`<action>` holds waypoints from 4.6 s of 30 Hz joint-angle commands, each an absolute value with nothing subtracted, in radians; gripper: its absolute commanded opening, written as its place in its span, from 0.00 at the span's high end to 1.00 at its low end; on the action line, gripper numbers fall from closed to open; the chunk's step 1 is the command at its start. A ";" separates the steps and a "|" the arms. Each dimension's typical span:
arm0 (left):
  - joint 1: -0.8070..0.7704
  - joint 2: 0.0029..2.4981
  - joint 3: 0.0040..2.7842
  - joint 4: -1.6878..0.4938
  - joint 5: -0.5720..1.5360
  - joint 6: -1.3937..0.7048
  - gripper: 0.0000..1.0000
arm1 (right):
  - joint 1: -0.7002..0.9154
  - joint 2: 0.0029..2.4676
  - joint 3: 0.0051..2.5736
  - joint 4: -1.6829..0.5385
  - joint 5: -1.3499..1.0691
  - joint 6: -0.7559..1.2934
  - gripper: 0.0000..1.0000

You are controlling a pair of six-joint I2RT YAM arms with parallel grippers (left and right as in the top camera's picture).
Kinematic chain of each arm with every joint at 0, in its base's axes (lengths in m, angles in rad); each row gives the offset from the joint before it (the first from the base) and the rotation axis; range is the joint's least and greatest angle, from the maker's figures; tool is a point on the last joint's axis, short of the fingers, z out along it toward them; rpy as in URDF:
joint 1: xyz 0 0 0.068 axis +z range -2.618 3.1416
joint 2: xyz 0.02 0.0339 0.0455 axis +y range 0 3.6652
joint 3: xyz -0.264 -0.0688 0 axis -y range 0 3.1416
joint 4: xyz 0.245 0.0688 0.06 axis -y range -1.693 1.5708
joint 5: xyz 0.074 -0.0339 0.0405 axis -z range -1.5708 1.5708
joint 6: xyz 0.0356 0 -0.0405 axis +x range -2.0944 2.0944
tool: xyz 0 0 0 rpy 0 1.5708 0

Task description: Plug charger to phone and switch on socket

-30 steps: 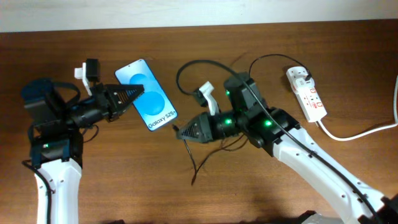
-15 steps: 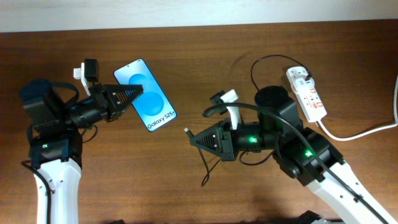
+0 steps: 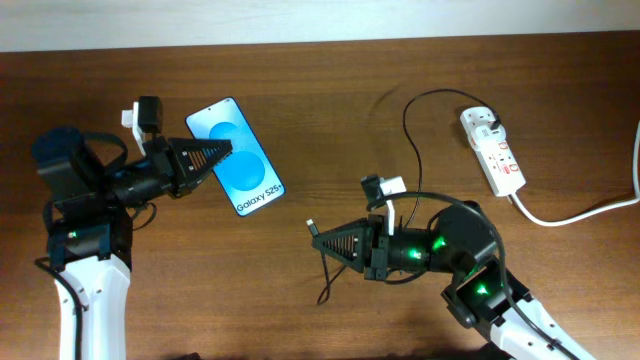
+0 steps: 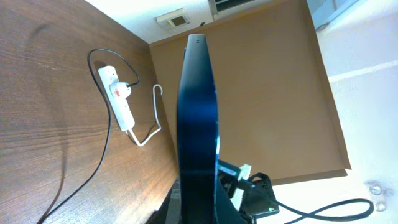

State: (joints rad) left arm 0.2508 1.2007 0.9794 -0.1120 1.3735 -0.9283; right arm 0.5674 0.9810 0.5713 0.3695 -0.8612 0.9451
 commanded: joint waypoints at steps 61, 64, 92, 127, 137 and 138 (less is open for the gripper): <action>0.251 1.190 0.988 -0.106 1.391 -0.930 1.00 | 0.713 1.338 0.659 0.828 -0.819 1.003 0.96; 0.251 1.190 0.988 -0.106 1.391 -0.930 1.00 | 0.713 1.338 0.659 0.847 -0.816 1.004 0.96; 0.251 1.190 0.988 -0.107 1.404 -0.929 1.00 | 0.684 1.337 0.664 0.834 -0.796 1.003 0.96; 0.187 1.190 0.987 -0.110 1.575 -0.701 1.00 | 0.628 1.351 0.673 0.823 -0.895 0.974 0.96; 0.141 1.190 0.986 -0.110 1.571 -0.701 1.00 | 0.596 1.348 0.698 0.827 -0.910 0.973 0.96; 0.134 1.190 0.986 -0.110 1.571 -0.701 1.00 | 0.601 1.348 0.698 0.830 -0.900 0.973 0.96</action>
